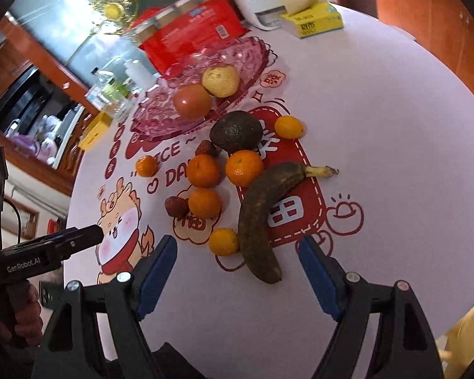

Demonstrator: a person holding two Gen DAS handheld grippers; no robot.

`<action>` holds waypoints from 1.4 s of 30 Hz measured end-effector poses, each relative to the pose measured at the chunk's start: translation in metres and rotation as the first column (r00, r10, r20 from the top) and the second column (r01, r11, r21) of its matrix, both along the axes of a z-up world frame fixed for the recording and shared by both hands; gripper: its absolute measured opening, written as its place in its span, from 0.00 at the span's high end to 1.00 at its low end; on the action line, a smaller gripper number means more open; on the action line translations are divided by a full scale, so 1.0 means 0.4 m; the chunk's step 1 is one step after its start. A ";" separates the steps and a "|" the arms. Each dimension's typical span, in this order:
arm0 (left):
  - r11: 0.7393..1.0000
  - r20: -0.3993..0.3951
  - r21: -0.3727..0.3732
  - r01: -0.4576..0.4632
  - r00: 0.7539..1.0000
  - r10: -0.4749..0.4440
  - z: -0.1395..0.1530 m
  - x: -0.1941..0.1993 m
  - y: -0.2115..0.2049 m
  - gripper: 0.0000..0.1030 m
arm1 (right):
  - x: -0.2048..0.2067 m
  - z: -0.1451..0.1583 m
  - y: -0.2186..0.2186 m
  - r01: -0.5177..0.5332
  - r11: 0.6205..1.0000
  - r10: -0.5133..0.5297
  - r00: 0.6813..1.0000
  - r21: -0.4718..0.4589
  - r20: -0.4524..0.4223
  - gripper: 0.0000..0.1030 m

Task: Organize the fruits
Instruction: 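Withdraw both tools from the bowl back toward the loose fruit, then grasp the red lychee with the left tool while the right tool grasps the dark banana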

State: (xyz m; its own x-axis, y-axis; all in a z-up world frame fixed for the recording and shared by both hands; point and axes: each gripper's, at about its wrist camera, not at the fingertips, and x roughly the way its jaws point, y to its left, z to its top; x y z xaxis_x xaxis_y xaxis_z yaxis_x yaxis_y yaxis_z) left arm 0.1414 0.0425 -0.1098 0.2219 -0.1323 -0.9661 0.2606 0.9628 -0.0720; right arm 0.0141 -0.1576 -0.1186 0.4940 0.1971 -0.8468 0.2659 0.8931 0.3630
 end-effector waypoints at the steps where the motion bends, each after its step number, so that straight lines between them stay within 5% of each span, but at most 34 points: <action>1: 1.000 -0.004 -0.002 0.017 1.000 -0.017 -0.008 0.010 -0.003 0.24 | 0.004 -0.005 0.006 0.017 1.000 -0.017 1.000 -0.002 -0.008 0.22; 11: 0.990 -0.068 -0.021 0.141 0.988 -0.142 -0.110 0.068 -0.051 0.24 | 0.024 -0.046 0.035 0.104 0.994 -0.106 0.990 -0.033 -0.087 0.29; 29: 0.990 -0.102 -0.033 0.138 0.985 -0.140 -0.234 0.165 -0.105 0.25 | 0.149 -0.149 0.024 0.058 0.996 -0.072 0.972 -0.068 -0.225 0.51; 37: 0.986 -0.097 -0.086 0.140 0.984 -0.148 -0.242 0.174 -0.128 0.37 | 0.172 -0.167 0.037 0.014 0.995 -0.038 0.967 -0.099 -0.252 0.58; 42: 0.980 -0.105 -0.125 0.151 0.981 -0.165 -0.252 0.171 -0.156 0.56 | 0.179 -0.176 0.034 0.013 0.992 -0.047 0.964 -0.126 -0.263 0.68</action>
